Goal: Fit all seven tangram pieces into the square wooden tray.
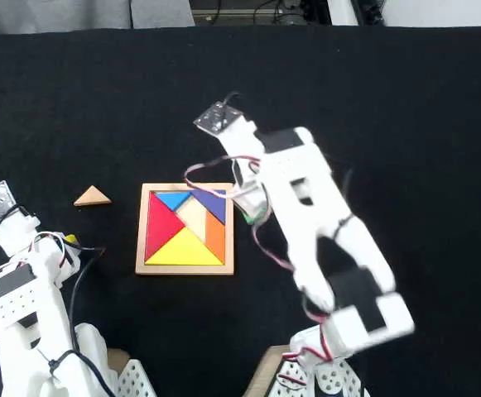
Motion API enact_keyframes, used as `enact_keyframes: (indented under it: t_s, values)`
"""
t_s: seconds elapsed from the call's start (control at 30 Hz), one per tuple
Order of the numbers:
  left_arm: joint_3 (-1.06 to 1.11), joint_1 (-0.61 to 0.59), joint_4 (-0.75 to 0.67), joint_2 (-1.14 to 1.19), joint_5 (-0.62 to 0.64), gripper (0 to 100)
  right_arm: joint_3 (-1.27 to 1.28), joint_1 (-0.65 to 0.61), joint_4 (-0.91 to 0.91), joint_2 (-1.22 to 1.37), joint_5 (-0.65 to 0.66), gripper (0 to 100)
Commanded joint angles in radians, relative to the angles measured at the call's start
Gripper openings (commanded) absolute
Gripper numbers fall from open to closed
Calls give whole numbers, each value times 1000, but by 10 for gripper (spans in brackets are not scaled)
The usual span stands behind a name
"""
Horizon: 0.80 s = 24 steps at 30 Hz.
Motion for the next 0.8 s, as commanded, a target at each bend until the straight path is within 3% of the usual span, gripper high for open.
enact_keyframes:
  t_s: [0.0,0.13,0.57,0.77]
  values:
    - [-8,15,-18,-15,-8,218,-120,14,11,88,-8,268]
    - [-8,15,-18,-17,-8,218,-179,14,11,168,-6,347]
    - [-8,16,-18,-15,-8,217,-205,5,-71,354,-69,323]
    - [-8,16,-18,-15,-8,217,-242,3,17,305,-101,322]
